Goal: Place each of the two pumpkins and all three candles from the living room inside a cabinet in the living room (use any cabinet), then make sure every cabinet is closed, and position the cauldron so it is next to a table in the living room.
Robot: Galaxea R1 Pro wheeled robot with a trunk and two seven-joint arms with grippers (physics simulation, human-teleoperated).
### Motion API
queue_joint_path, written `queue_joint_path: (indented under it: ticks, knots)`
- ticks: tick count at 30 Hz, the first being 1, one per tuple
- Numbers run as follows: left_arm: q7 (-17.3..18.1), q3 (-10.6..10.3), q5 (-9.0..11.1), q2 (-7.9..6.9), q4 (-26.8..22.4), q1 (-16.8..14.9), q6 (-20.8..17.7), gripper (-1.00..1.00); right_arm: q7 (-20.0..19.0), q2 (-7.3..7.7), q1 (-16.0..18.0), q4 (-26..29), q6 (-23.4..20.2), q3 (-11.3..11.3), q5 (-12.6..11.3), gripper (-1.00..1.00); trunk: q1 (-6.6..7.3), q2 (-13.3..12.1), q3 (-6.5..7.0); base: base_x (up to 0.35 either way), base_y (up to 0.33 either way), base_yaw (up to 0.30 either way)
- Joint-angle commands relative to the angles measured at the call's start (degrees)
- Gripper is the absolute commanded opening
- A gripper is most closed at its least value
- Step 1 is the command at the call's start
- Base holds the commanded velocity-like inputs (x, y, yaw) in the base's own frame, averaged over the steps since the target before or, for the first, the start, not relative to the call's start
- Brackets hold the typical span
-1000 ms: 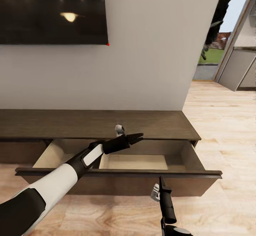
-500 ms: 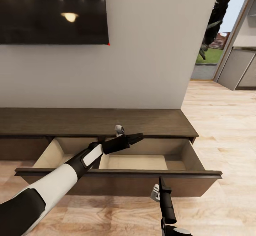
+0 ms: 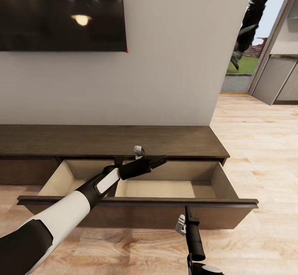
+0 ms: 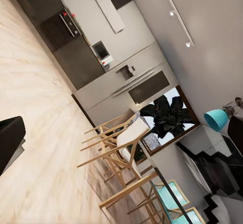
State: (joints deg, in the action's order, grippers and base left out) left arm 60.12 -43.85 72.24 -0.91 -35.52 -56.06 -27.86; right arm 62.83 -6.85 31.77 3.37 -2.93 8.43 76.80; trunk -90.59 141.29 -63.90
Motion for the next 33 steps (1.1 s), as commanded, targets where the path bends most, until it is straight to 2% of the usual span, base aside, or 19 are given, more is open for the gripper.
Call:
queue_joint_path:
  ticks: [1,11,12,21,33]
  knots:
    - [0.0,0.0,0.0,-0.03,0.0,0.0,0.0,1.00,-0.3,-0.01,0.0,-0.1,0.1,1.7,0.3,-1.00,-0.01,0.0,-0.01,0.000,0.000,0.000]
    - [0.0,0.0,0.0,-0.13,0.0,0.0,0.0,1.00,-0.4,-0.01,0.0,-0.4,-0.3,1.7,0.1,-1.00,-0.01,0.0,-0.01,0.000,0.000,0.000]
    - [0.0,0.0,0.0,-0.11,0.0,0.0,0.0,1.00,-0.3,-0.01,0.0,-0.4,-0.4,1.7,0.1,1.00,-0.01,0.0,-0.01,0.000,0.000,0.000]
    - [0.0,0.0,0.0,-0.06,0.0,0.0,0.0,1.00,-0.4,0.00,0.0,-0.3,-0.5,1.7,-0.1,1.00,-0.01,0.0,-0.01,-0.016,0.000,0.000]
    - [0.0,0.0,0.0,0.03,0.0,0.0,0.0,1.00,-0.4,0.05,0.0,-0.4,-0.2,1.7,-0.1,1.00,-0.01,0.0,-0.01,-0.305,0.000,0.000]
